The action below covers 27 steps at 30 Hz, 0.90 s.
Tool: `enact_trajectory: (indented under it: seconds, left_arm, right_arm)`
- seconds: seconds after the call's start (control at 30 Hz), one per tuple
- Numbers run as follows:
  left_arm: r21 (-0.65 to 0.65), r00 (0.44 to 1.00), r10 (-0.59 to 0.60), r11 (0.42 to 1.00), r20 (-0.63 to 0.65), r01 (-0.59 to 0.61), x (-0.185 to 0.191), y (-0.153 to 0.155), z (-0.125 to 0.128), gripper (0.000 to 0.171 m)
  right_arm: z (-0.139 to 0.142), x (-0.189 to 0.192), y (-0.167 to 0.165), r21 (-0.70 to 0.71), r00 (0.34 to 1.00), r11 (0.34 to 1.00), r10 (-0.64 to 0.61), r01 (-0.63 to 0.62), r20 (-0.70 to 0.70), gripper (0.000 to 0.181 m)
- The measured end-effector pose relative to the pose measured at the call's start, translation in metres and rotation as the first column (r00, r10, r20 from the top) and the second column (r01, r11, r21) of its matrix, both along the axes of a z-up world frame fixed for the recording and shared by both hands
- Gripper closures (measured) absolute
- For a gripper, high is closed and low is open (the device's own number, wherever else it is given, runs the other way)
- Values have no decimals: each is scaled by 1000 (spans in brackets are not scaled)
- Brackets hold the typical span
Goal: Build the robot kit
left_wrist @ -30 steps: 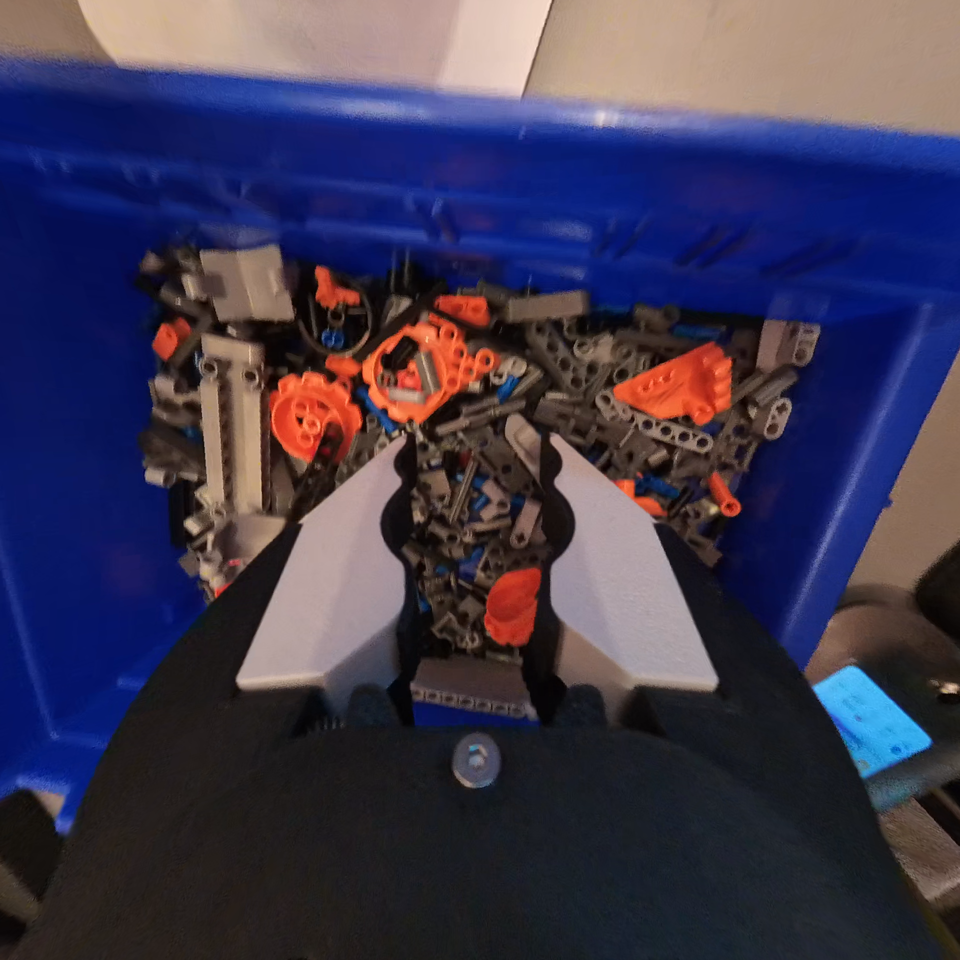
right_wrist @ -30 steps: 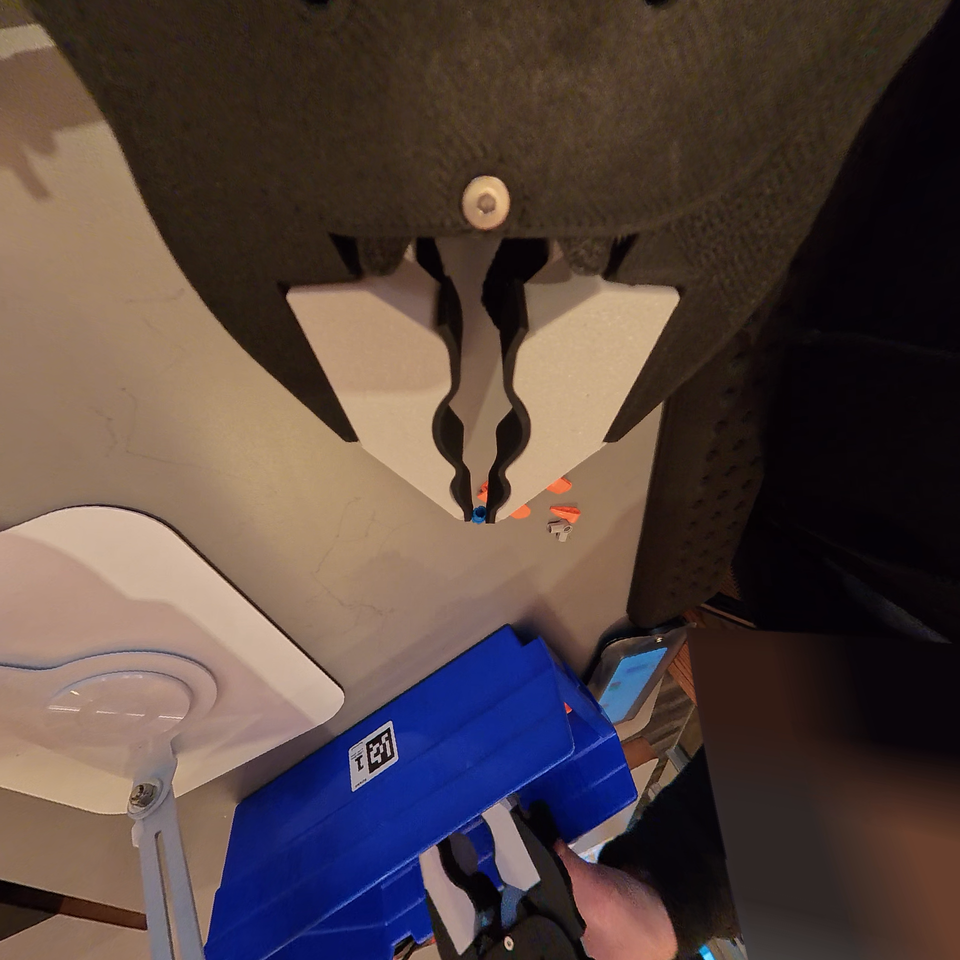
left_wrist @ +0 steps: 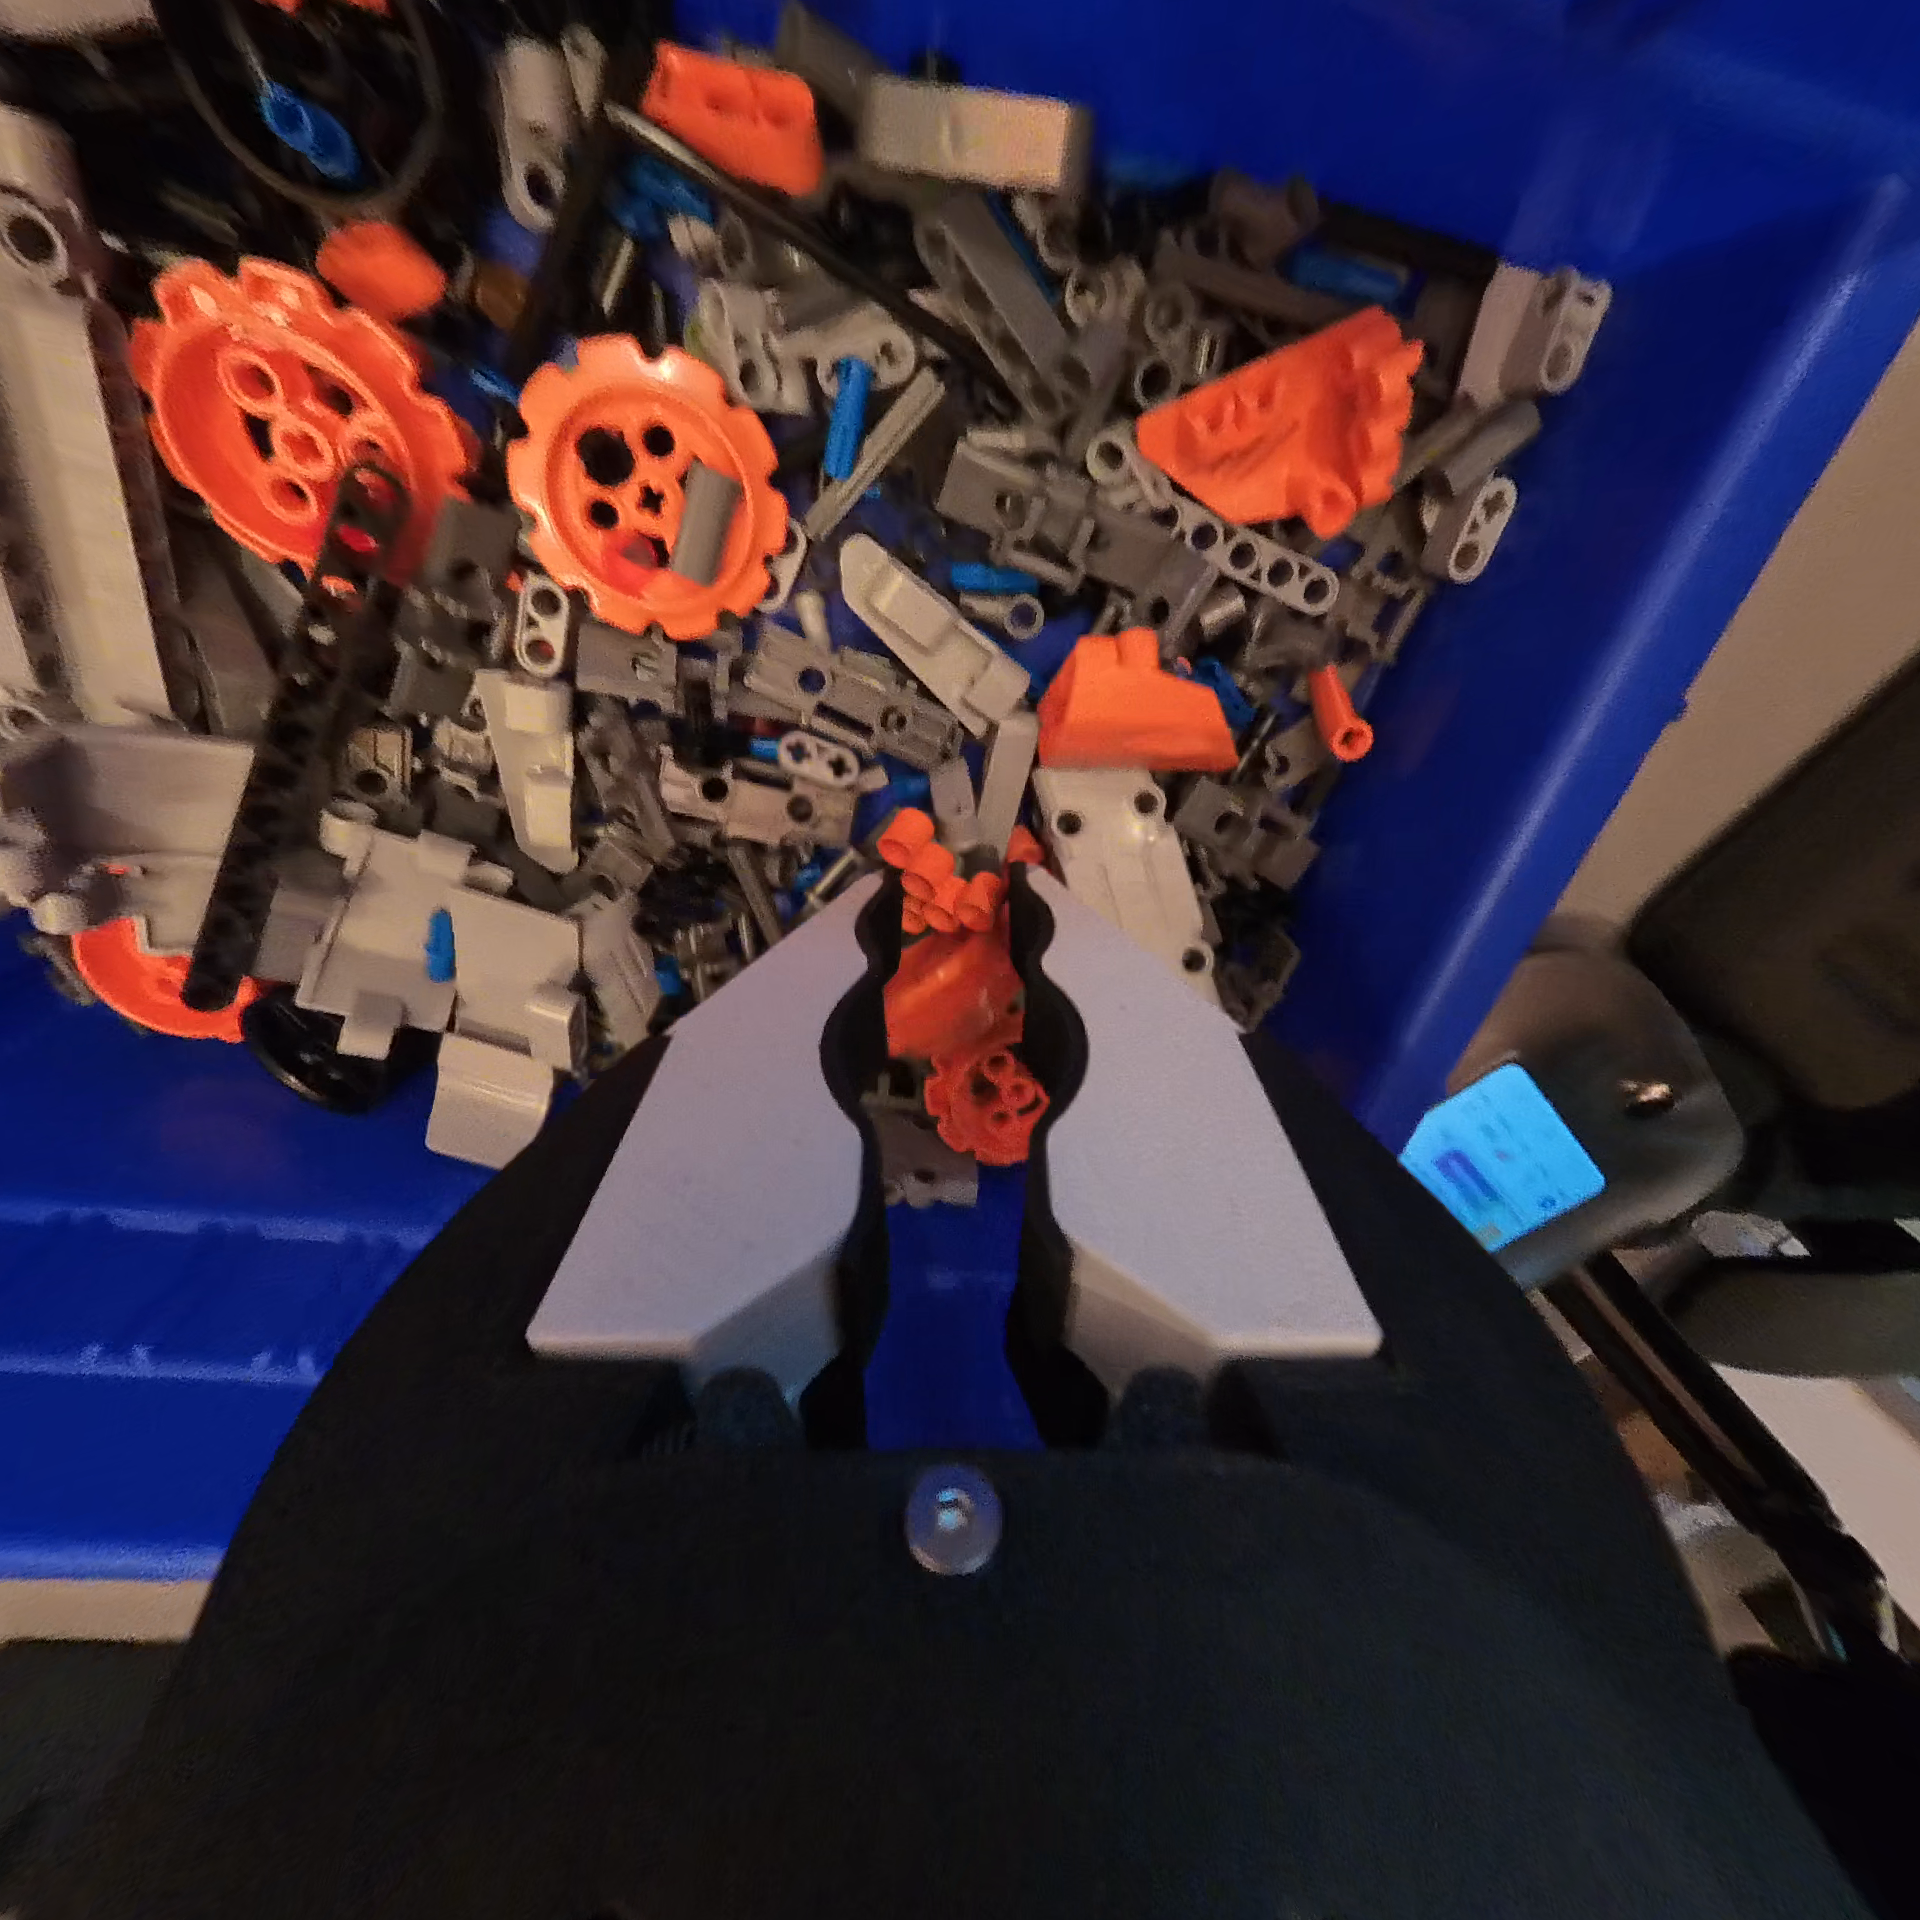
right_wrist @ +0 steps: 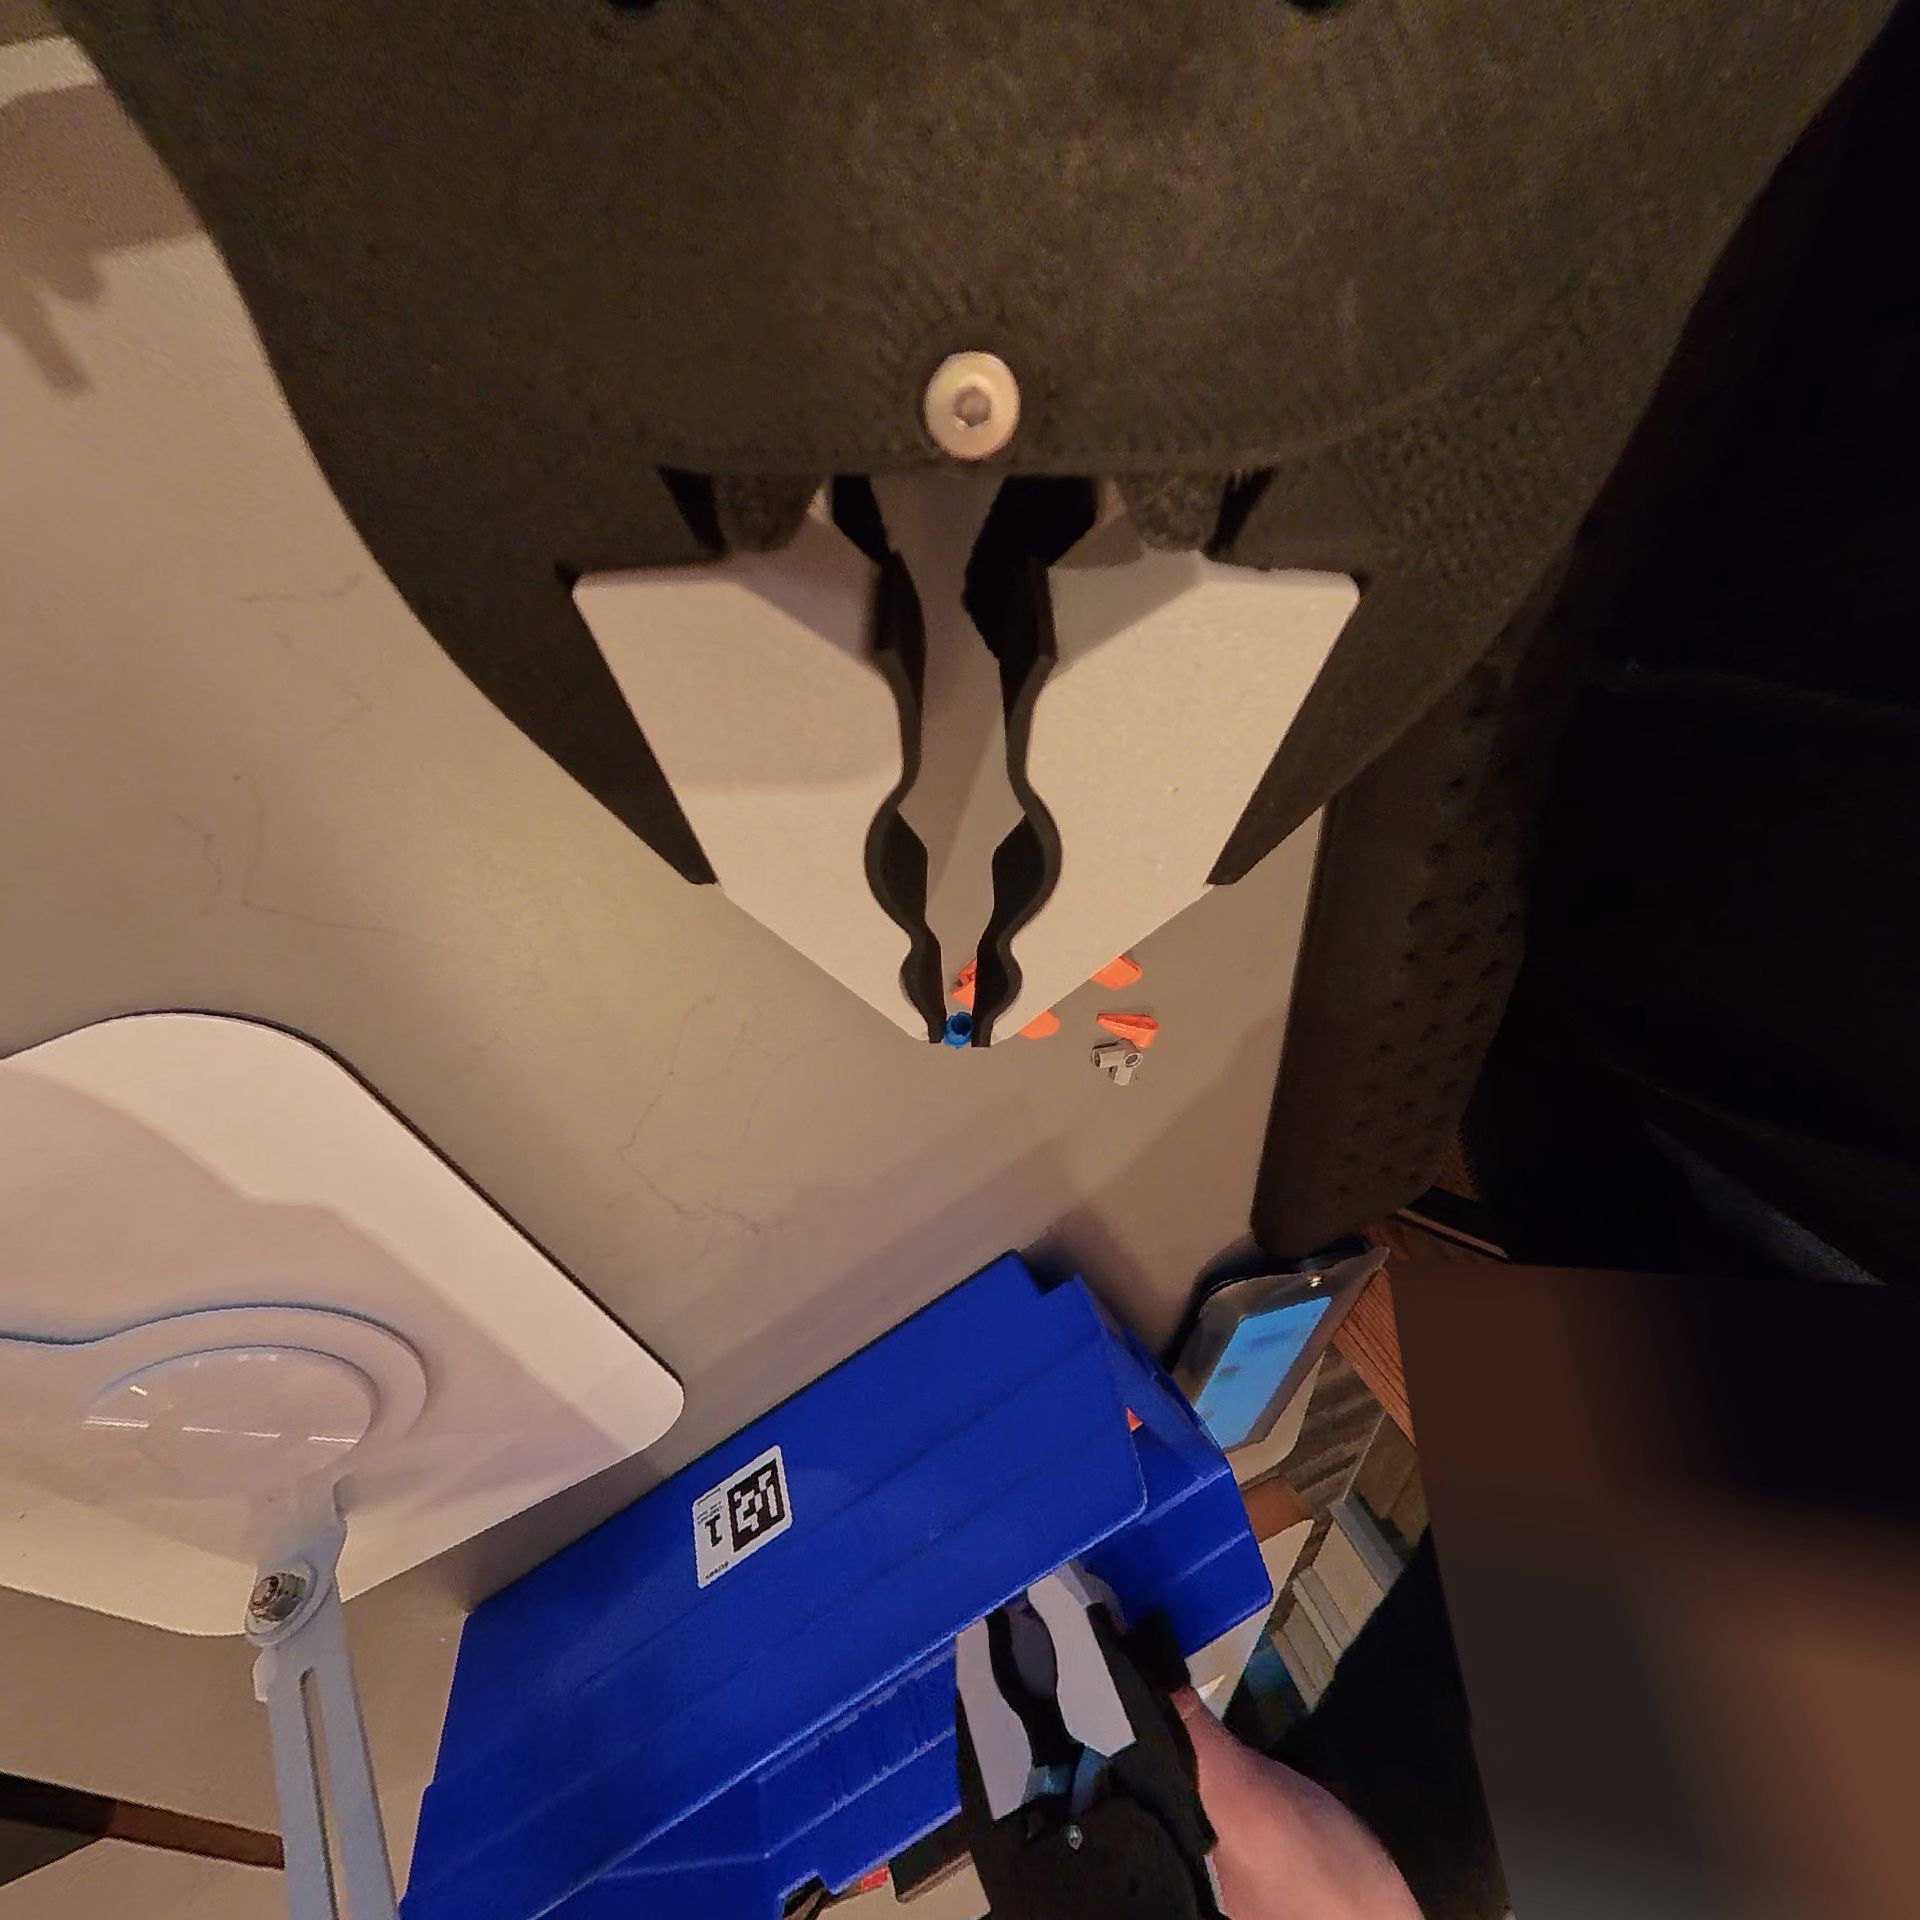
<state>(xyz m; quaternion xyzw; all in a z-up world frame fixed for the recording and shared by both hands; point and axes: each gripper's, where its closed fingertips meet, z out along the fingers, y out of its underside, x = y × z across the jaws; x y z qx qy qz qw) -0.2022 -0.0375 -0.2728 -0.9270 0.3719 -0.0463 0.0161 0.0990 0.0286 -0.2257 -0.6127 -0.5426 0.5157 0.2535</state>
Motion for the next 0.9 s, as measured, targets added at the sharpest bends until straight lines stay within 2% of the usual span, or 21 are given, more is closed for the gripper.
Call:
enact_trajectory:
  seconds: [0.13,0.27,0.33,0.43,0.47,0.5,0.57,0.73,0.9]
  left_arm:
    - [67,1000,20,998,19,-21,1,12,10,142]
    - [217,1000,-13,976,6,11,6,48,15,126]
    - [251,999,-32,967,-15,35,8,61,9,124]
    - [234,997,-58,970,-56,69,10,69,-6,121]
    - [233,995,-61,969,-79,78,8,71,-10,122]
    - [241,997,-55,968,-44,64,13,74,-9,128]
    - [250,997,-47,966,-60,61,9,75,-9,139]
    - [233,998,-44,971,-42,52,7,60,-9,139]
    - [199,999,4,980,-46,5,-7,34,6,139]
  right_arm:
    - [0,0,0,1,1000,1000,0,0,1,178]
    - [0,0,0,0,1000,1000,1,-1,1,179]
    - [0,0,0,1,1000,1000,0,0,0,179]
    - [0,0,0,0,1000,1000,-2,2,-2,178]
    - [0,0,0,-1,1000,1000,-1,1,-2,178]
    - [0,0,1,-1,1000,1000,-1,1,-2,178]
    - [0,0,1,-2,1000,1000,-2,2,-2,178]
    - [-1,0,1,-2,1000,1000,-2,2,2,178]
    - [-1,0,0,-2,1000,1000,-1,1,4,178]
